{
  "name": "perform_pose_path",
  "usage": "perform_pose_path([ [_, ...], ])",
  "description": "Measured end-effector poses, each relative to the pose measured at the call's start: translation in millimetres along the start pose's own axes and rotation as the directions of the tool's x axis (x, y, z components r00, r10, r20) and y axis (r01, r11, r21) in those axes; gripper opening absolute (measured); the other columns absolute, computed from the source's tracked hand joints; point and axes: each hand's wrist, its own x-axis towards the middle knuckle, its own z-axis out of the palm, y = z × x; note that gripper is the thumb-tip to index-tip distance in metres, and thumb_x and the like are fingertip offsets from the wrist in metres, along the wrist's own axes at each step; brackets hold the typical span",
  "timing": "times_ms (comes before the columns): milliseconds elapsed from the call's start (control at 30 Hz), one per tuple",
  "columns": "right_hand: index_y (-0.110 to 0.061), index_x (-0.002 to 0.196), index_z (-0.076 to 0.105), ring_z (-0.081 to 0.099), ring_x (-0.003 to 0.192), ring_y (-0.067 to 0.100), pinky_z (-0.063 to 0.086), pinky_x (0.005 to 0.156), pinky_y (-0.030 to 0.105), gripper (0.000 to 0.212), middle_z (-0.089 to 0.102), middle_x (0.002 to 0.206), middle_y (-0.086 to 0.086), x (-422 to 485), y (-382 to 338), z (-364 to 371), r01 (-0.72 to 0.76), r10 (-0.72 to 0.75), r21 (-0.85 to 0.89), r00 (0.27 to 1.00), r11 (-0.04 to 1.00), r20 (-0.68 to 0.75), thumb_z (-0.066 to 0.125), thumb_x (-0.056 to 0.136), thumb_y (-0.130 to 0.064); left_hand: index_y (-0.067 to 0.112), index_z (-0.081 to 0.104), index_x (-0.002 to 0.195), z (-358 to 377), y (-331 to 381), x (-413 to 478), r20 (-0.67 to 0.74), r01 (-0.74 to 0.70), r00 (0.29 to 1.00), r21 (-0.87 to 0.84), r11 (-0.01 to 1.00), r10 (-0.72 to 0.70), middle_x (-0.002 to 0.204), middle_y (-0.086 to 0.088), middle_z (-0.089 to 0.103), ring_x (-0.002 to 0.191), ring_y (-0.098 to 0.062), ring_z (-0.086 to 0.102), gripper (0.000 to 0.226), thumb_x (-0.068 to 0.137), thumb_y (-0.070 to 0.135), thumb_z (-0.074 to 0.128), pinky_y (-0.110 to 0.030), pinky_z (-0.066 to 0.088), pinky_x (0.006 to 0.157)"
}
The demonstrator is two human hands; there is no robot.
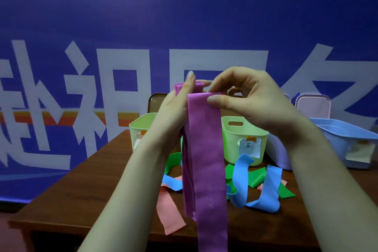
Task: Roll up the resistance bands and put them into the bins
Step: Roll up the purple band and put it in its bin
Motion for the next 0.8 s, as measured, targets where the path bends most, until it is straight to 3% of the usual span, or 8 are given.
perform_pose_path([
  [167, -0.027, 0.084, 0.067, 0.06, 0.08, 0.005, 0.046, 0.08, 0.027, 0.014, 0.066, 0.078, -0.017, -3.2, -3.8, -3.5, 0.033, -0.038, -0.107, 0.998, 0.994, -0.041, 0.076, 0.078, -0.018, 0.024, 0.072, 0.087, 11.0, 0.2, -4.1, 0.06, 0.027, 0.998, -0.041, 0.999, -0.025, 0.077, -0.004, 0.07, 0.075, -0.017, 0.065, 0.049, 0.088, 0.063, 0.042, -0.03, 0.049, 0.065],
  [333, -0.027, 0.084, 0.066, 0.058, 0.078, 0.001, 0.043, 0.079, 0.023, 0.014, 0.066, 0.079, -0.014, -5.0, -8.3, -5.2, 0.039, -0.052, -0.162, 0.996, 0.986, -0.078, 0.076, 0.078, -0.019, 0.025, 0.073, 0.067, 20.3, 4.0, -9.3, 0.128, 0.019, 0.992, -0.155, 0.988, 0.001, 0.063, -0.004, 0.068, 0.06, -0.016, 0.066, 0.055, 0.09, 0.061, 0.038, -0.028, 0.053, 0.06],
  [500, -0.02, 0.084, 0.065, 0.057, 0.06, 0.0, 0.041, 0.065, 0.01, 0.014, 0.061, 0.076, -0.006, -5.6, -11.6, -4.1, 0.072, -0.09, -0.162, 0.99, 0.984, -0.108, 0.074, 0.08, -0.012, 0.02, 0.077, 0.074, 20.5, 1.2, -7.3, 0.116, 0.037, 0.993, -0.182, 0.983, -0.016, 0.071, -0.011, 0.071, 0.065, -0.021, 0.067, 0.064, 0.086, 0.067, 0.035, -0.032, 0.053, 0.066],
  [633, -0.015, 0.086, 0.064, 0.057, 0.059, 0.007, 0.051, 0.069, 0.028, 0.011, 0.056, 0.069, -0.013, -3.6, -8.3, -1.3, 0.082, -0.107, -0.186, 0.986, 0.979, -0.131, 0.074, 0.081, -0.013, 0.014, 0.077, 0.085, 19.2, -2.7, -6.8, 0.149, 0.033, 0.989, -0.217, 0.976, 0.0, 0.079, -0.022, 0.068, 0.066, -0.024, 0.066, 0.076, 0.086, 0.072, 0.027, -0.033, 0.051, 0.066],
  [700, -0.013, 0.086, 0.064, 0.056, 0.063, 0.008, 0.048, 0.07, 0.022, 0.011, 0.057, 0.073, -0.009, -3.0, -7.6, 0.6, 0.091, -0.125, -0.227, 0.982, 0.97, -0.142, 0.073, 0.081, -0.014, 0.011, 0.077, 0.088, 19.2, -4.6, -6.0, 0.17, 0.022, 0.985, -0.231, 0.973, 0.018, 0.092, -0.029, 0.066, 0.069, -0.026, 0.065, 0.083, 0.085, 0.074, 0.023, -0.034, 0.051, 0.069],
  [800, -0.011, 0.084, 0.063, 0.055, 0.069, 0.005, 0.043, 0.07, 0.015, 0.011, 0.056, 0.079, -0.004, -3.7, -9.4, 4.4, 0.1, -0.151, -0.302, 0.977, 0.948, -0.151, 0.073, 0.081, -0.013, 0.007, 0.075, 0.093, 18.0, -6.4, -4.4, 0.213, 0.034, 0.977, -0.272, 0.962, 0.026, 0.077, -0.027, 0.062, 0.064, -0.028, 0.061, 0.089, 0.084, 0.076, 0.019, -0.031, 0.051, 0.063],
])
